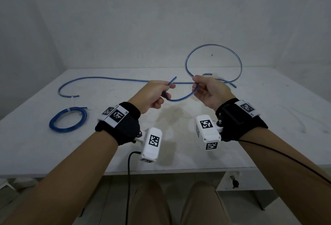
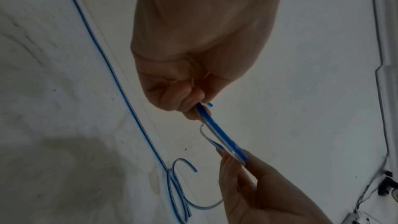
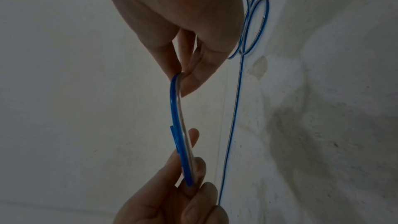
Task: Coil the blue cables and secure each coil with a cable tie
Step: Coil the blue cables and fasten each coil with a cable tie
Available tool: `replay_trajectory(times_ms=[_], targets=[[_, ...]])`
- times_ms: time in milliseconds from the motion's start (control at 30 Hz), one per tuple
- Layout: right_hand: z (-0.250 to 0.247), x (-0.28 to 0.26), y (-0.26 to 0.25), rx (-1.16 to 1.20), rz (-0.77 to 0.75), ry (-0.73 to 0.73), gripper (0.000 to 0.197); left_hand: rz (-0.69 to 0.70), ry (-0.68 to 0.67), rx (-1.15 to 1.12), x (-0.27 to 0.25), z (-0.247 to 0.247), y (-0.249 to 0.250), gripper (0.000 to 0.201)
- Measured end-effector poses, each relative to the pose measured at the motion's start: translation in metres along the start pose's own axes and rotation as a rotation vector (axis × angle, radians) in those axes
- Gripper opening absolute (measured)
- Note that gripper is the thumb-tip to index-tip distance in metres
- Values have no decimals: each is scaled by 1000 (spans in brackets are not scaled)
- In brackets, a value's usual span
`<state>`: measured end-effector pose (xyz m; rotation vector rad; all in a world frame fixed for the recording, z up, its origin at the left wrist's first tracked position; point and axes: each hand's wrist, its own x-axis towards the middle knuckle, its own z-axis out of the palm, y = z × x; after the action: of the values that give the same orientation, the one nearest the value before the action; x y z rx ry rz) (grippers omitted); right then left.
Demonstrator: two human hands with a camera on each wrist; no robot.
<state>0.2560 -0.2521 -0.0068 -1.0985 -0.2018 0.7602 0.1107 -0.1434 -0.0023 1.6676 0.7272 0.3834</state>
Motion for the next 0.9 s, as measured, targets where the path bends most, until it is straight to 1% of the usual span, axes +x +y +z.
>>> replay_trajectory(times_ms=[100, 267, 333, 400, 467, 533, 667, 733, 800, 833, 900], targets=[[-1, 1, 2, -26, 15, -25, 7, 25, -26, 76, 0, 2, 1, 29], [-2, 1, 5, -196, 35, -92, 5, 87, -19, 276, 1, 11, 5, 33], [-1, 0, 5, -307, 9, -137, 7, 136, -12, 374, 2, 14, 5, 36], [-1, -1, 4, -475, -49, -163, 10, 190, 10, 464, 2, 15, 4, 37], [-3, 0, 2, -606, -106, -171, 20, 234, 41, 511, 2, 13, 2, 34], [-6, 1, -1, -656, -112, -189, 26, 256, 45, 531, 2, 12, 1, 31], [-6, 2, -2, -741, -72, -251, 28, 266, 47, 538, 1, 12, -2, 31], [-7, 2, 0, -811, -58, -251, 25, 279, 86, 497, 2, 13, -2, 32], [-8, 0, 4, -820, -49, -268, 24, 288, 133, 420, 5, 12, -1, 30], [-8, -1, 5, -796, -62, -283, 26, 296, 146, 383, 5, 12, 0, 29], [-7, -2, 7, -759, -138, -310, 29, 311, 132, 347, 4, 11, 3, 26]])
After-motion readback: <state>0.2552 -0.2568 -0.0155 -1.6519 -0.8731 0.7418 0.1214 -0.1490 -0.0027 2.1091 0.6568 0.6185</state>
